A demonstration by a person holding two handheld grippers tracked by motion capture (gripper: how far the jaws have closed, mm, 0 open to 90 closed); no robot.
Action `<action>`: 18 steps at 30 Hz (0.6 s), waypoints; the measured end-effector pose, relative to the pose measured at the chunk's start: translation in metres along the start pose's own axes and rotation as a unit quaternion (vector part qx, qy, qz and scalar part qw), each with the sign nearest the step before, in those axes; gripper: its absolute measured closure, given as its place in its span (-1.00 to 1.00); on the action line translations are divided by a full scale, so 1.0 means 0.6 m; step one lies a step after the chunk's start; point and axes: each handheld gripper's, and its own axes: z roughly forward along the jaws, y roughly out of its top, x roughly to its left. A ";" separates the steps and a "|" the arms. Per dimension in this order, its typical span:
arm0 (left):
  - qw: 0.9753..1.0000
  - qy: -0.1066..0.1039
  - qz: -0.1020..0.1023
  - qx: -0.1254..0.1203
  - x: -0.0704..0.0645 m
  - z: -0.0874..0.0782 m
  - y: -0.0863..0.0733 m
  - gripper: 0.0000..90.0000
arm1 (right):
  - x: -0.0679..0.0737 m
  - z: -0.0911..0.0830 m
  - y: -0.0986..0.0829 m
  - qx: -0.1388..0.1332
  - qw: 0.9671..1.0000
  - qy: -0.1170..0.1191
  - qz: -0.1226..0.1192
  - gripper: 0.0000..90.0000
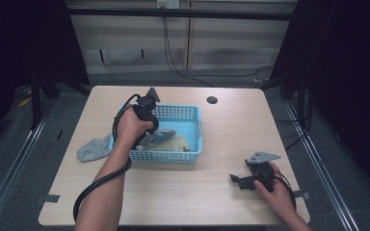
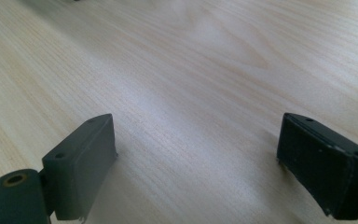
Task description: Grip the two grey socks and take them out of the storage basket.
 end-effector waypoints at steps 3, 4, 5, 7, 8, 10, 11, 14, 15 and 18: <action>1.000 -0.001 0.001 -0.001 0.002 -0.013 0.001 0.96 | 0.000 0.000 0.000 -0.001 1.000 0.000 -0.002 -0.76; 1.000 -0.001 0.001 -0.001 0.002 -0.013 0.001 0.96 | 0.000 0.000 0.000 -0.001 1.000 0.000 -0.002 -0.76; 1.000 -0.001 0.003 -0.004 0.003 -0.021 0.001 0.96 | 0.000 0.000 0.000 -0.001 1.000 -0.001 -0.002 -0.76; 1.000 0.000 0.003 -0.004 0.003 -0.028 0.001 0.96 | 0.000 0.000 0.000 -0.001 1.000 0.000 -0.002 -0.76; 1.000 0.000 0.002 -0.005 0.003 -0.032 0.001 0.96 | 0.000 0.000 0.000 -0.001 1.000 0.000 -0.002 -0.76; 1.000 0.001 0.003 -0.005 0.004 -0.038 0.002 0.96 | 0.000 0.000 0.000 -0.001 1.000 0.000 -0.002 -0.76; 1.000 0.002 0.003 -0.003 0.004 -0.041 0.002 0.96 | 0.000 0.000 0.000 -0.001 1.000 0.000 -0.002 -0.76; 1.000 0.006 0.003 -0.004 0.004 -0.050 0.003 0.96 | 0.000 0.000 0.000 -0.001 1.000 0.000 -0.002 -0.76; 1.000 0.008 0.003 -0.003 0.004 -0.053 0.004 0.96 | 0.000 0.000 0.000 -0.001 1.000 0.000 -0.001 -0.76; 1.000 0.010 0.001 -0.002 0.005 -0.060 0.006 0.96 | 0.000 0.000 0.000 -0.001 1.000 0.000 -0.001 -0.76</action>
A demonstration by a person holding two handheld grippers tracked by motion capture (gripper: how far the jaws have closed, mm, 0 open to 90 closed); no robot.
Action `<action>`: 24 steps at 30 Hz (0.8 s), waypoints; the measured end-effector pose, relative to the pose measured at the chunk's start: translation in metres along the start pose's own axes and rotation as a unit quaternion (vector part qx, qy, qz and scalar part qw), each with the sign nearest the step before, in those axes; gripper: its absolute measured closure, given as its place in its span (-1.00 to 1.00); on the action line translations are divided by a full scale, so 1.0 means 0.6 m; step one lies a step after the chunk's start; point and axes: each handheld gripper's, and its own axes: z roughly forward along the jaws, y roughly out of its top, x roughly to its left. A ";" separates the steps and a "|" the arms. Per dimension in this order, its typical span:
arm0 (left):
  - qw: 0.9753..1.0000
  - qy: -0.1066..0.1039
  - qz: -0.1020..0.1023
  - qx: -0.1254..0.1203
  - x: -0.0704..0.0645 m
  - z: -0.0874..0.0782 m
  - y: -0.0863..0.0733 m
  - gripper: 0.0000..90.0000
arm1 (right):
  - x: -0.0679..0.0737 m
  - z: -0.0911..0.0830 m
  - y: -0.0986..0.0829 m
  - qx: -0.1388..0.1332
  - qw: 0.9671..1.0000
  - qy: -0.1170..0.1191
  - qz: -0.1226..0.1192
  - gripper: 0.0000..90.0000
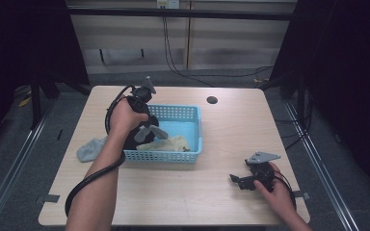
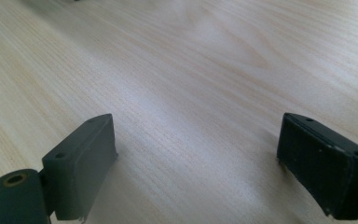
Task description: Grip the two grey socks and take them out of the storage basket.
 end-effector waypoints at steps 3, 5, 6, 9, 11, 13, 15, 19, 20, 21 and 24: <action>1.000 0.005 -0.001 -0.005 0.004 -0.014 0.002 0.97 | 0.000 0.000 0.000 0.000 1.000 0.000 -0.001 -0.76; 1.000 0.006 -0.003 -0.006 0.006 -0.021 0.002 0.97 | 0.000 0.000 0.000 0.000 1.000 0.000 -0.001 -0.76; 1.000 0.006 -0.003 -0.006 0.006 -0.021 0.002 0.97 | 0.000 0.000 0.000 0.000 1.000 0.000 -0.001 -0.76; 1.000 0.008 -0.004 -0.007 0.009 -0.030 0.003 0.96 | 0.000 0.000 0.000 0.000 1.000 0.000 0.000 -0.76; 1.000 0.010 -0.006 -0.006 0.012 -0.037 0.004 0.97 | 0.000 0.000 0.000 0.000 1.000 0.000 -0.001 -0.76; 1.000 0.011 -0.009 -0.007 0.015 -0.046 0.005 0.97 | 0.000 0.000 0.000 0.000 1.000 0.000 -0.001 -0.76; 1.000 0.013 -0.010 -0.012 0.018 -0.054 0.004 0.97 | 0.000 0.000 0.000 0.000 1.000 0.000 -0.001 -0.76; 1.000 0.015 -0.013 -0.013 0.024 -0.063 0.002 0.97 | 0.000 0.000 0.000 0.000 1.000 0.000 -0.001 -0.76; 1.000 0.016 -0.017 -0.016 0.028 -0.068 0.000 0.97 | 0.000 0.000 0.000 0.000 1.000 0.000 -0.001 -0.76; 1.000 0.017 -0.018 -0.014 0.030 -0.070 -0.001 0.96 | 0.000 0.000 0.000 0.000 1.000 0.000 -0.001 -0.76; 0.999 0.019 -0.022 -0.017 0.037 -0.077 -0.003 0.97 | 0.000 0.000 0.000 0.000 1.000 0.000 -0.001 -0.76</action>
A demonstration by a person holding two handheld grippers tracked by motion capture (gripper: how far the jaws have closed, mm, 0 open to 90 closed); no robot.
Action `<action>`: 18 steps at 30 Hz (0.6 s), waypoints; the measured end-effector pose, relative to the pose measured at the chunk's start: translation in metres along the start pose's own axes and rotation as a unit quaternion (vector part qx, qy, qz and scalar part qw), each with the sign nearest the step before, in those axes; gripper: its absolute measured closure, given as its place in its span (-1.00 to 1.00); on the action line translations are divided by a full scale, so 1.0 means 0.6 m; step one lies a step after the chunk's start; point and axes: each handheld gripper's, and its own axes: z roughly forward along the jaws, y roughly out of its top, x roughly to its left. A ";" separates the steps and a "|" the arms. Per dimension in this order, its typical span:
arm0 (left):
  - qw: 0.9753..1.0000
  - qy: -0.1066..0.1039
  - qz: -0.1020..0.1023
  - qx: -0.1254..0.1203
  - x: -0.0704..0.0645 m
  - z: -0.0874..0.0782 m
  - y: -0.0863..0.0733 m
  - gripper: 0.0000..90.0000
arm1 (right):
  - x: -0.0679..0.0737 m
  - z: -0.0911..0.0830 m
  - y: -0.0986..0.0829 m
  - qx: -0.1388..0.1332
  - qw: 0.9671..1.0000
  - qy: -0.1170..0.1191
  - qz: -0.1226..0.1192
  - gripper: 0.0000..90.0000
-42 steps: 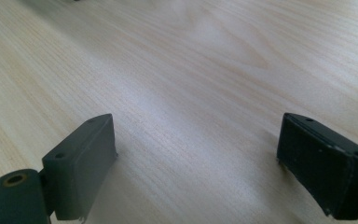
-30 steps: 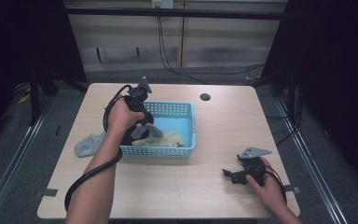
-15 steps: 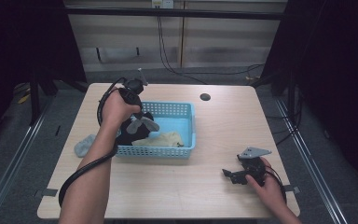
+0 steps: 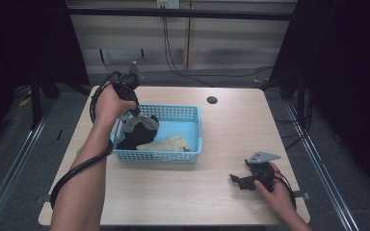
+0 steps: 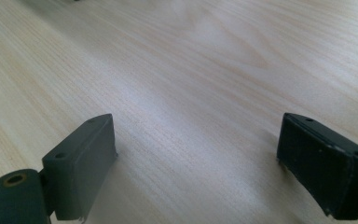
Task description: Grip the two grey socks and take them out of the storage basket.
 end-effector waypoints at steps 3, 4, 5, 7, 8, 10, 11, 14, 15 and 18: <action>1.000 0.001 -0.001 -0.002 0.005 -0.005 -0.002 0.97 | 0.000 0.000 0.000 0.000 1.000 0.000 0.000 -0.76; 1.000 0.002 -0.003 -0.003 0.008 -0.009 -0.003 0.97 | 0.000 0.000 0.000 0.001 1.000 0.000 0.000 -0.76; 1.000 0.004 -0.004 -0.004 0.011 -0.013 -0.004 0.97 | 0.000 0.000 0.000 0.001 1.000 0.000 0.000 -0.75; 1.000 0.007 -0.006 -0.005 0.014 -0.017 -0.006 0.97 | 0.000 0.000 0.000 0.001 1.000 0.000 0.000 -0.75; 1.000 0.008 -0.010 -0.007 0.018 -0.023 -0.008 0.97 | 0.000 0.000 0.000 0.001 1.000 0.000 0.000 -0.75; 1.000 0.011 -0.008 -0.009 0.024 -0.029 -0.012 0.96 | 0.000 0.000 0.000 0.001 1.000 0.000 0.000 -0.75; 1.000 0.010 -0.016 -0.009 0.026 -0.031 -0.014 0.96 | 0.000 0.000 0.000 0.001 1.000 0.000 0.000 -0.75; 1.000 0.010 -0.023 -0.015 0.035 -0.038 -0.021 0.96 | 0.000 0.000 0.000 0.001 1.000 0.000 0.000 -0.75; 1.000 0.010 -0.021 -0.018 0.040 -0.041 -0.023 0.96 | 0.000 0.000 0.000 0.001 1.000 0.000 0.000 -0.75; 0.999 0.012 -0.030 -0.020 0.046 -0.046 -0.028 0.96 | 0.000 0.000 0.000 0.001 1.000 0.000 0.000 -0.75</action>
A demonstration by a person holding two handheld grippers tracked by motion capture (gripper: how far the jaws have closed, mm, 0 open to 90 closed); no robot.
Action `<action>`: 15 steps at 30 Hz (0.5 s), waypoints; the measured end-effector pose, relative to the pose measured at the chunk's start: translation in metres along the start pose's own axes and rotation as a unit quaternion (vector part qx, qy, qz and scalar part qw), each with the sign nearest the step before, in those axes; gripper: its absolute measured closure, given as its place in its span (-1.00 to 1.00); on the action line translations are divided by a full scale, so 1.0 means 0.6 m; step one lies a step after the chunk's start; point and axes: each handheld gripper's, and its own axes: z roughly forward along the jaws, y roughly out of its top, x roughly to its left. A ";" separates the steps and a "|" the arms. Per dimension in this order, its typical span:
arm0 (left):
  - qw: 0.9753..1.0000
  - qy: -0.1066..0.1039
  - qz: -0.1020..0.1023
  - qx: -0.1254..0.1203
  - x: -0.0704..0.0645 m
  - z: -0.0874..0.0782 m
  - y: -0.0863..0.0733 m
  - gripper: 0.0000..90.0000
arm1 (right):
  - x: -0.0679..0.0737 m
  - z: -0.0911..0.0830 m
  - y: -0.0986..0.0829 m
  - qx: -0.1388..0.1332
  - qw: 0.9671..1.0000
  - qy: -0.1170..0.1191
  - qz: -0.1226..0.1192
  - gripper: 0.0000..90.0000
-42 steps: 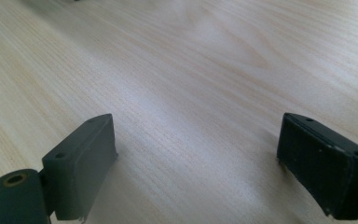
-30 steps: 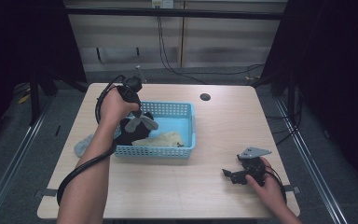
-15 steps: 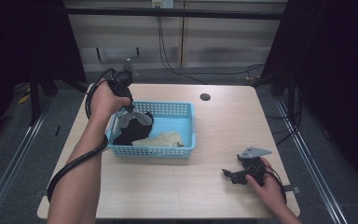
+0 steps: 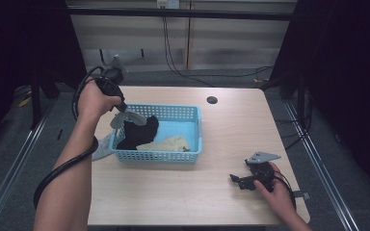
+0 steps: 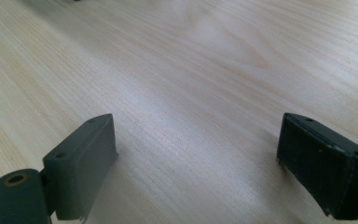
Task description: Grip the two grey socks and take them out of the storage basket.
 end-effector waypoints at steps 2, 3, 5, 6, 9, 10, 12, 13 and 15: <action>1.000 0.004 -0.002 0.000 0.012 -0.009 -0.007 0.96 | 0.000 0.000 0.000 0.000 1.000 0.000 0.000 -0.75; 1.000 0.006 -0.008 -0.002 0.015 -0.011 -0.009 0.96 | 0.000 0.000 0.000 0.000 1.000 0.000 0.000 -0.75; 1.000 0.009 -0.010 0.000 0.019 -0.013 -0.012 0.96 | 0.000 0.000 0.000 0.000 1.000 0.000 0.000 -0.75; 1.000 0.009 -0.009 -0.004 0.023 -0.015 -0.014 0.96 | 0.000 0.000 0.000 0.000 1.000 0.000 0.000 -0.75; 1.000 0.015 -0.019 -0.005 0.034 -0.018 -0.022 0.97 | 0.000 0.000 0.000 0.000 1.000 0.000 0.000 -0.75; 1.000 0.017 -0.021 -0.004 0.040 -0.020 -0.026 0.96 | 0.000 0.000 0.000 0.000 1.000 0.000 0.000 -0.75; 1.000 0.017 -0.023 -0.006 0.044 -0.022 -0.029 0.97 | 0.000 0.000 0.000 0.000 1.000 0.000 0.000 -0.75; 0.999 0.021 -0.028 -0.009 0.049 -0.024 -0.033 0.96 | 0.000 0.000 0.000 0.000 1.000 0.000 0.000 -0.75; 0.999 0.023 -0.035 -0.010 0.056 -0.027 -0.038 0.96 | 0.000 0.000 0.000 0.000 1.000 0.000 0.000 -0.75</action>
